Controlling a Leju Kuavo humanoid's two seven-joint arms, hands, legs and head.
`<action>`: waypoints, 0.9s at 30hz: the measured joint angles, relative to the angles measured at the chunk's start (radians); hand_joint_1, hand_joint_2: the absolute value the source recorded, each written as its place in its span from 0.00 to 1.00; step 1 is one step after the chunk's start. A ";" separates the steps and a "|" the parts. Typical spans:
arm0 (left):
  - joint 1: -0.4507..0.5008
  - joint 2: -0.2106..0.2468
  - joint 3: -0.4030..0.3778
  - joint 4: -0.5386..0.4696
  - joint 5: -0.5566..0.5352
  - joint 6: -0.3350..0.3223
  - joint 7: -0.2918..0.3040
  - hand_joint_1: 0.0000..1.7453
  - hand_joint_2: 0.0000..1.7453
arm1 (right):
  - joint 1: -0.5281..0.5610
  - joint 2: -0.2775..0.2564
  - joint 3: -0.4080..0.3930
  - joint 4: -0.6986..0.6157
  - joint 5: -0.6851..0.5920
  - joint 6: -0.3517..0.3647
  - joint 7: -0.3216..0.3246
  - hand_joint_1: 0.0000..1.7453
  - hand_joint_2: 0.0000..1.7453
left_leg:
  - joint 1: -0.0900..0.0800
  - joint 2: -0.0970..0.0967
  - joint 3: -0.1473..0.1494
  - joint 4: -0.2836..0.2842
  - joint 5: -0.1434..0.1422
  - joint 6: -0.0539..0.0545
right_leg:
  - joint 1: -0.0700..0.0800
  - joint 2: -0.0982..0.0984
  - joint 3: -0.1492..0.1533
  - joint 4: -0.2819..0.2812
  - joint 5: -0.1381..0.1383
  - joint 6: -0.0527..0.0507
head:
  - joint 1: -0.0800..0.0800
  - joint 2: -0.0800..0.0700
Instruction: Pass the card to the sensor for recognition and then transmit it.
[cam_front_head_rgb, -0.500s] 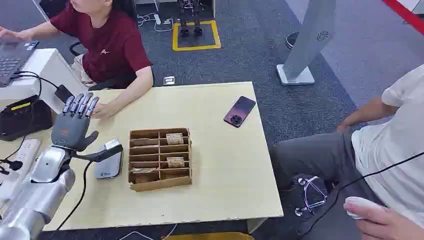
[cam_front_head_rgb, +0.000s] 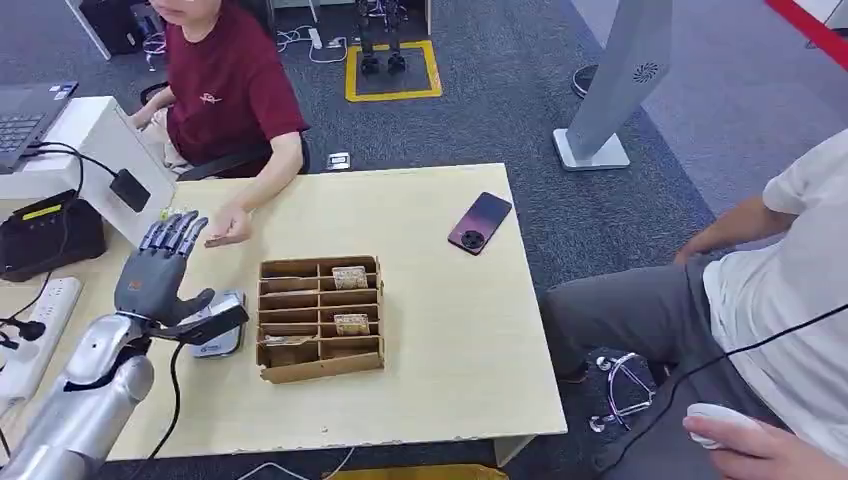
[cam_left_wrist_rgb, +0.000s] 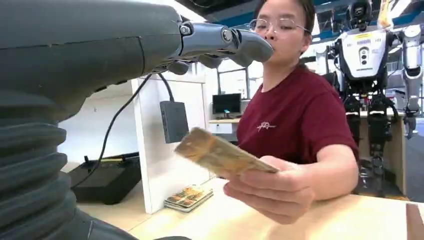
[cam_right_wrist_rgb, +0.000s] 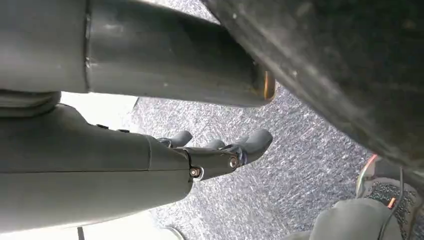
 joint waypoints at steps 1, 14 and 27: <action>0.010 0.004 0.000 -0.013 0.002 -0.001 0.000 0.00 1.00 | 0.000 0.001 0.000 0.000 0.000 0.000 0.002 0.00 0.00 | 0.000 0.000 0.000 0.000 0.000 0.000 | 0.000 0.000 0.000 0.000 0.000 0.000 | 0.000 0.000; 0.070 0.040 0.000 -0.061 0.007 -0.002 0.000 0.00 1.00 | 0.000 0.003 0.012 0.000 -0.002 0.002 0.005 0.00 0.00 | 0.000 0.000 0.000 0.000 0.000 0.000 | 0.000 -0.001 0.000 0.000 0.000 0.000 | 0.000 0.000; 0.073 0.043 0.000 -0.063 -0.003 -0.002 0.003 0.00 1.00 | 0.000 0.003 0.017 0.000 -0.002 0.002 0.004 0.00 0.00 | 0.000 0.000 0.000 0.000 0.000 0.000 | 0.000 -0.001 0.000 0.000 0.000 0.000 | 0.000 0.000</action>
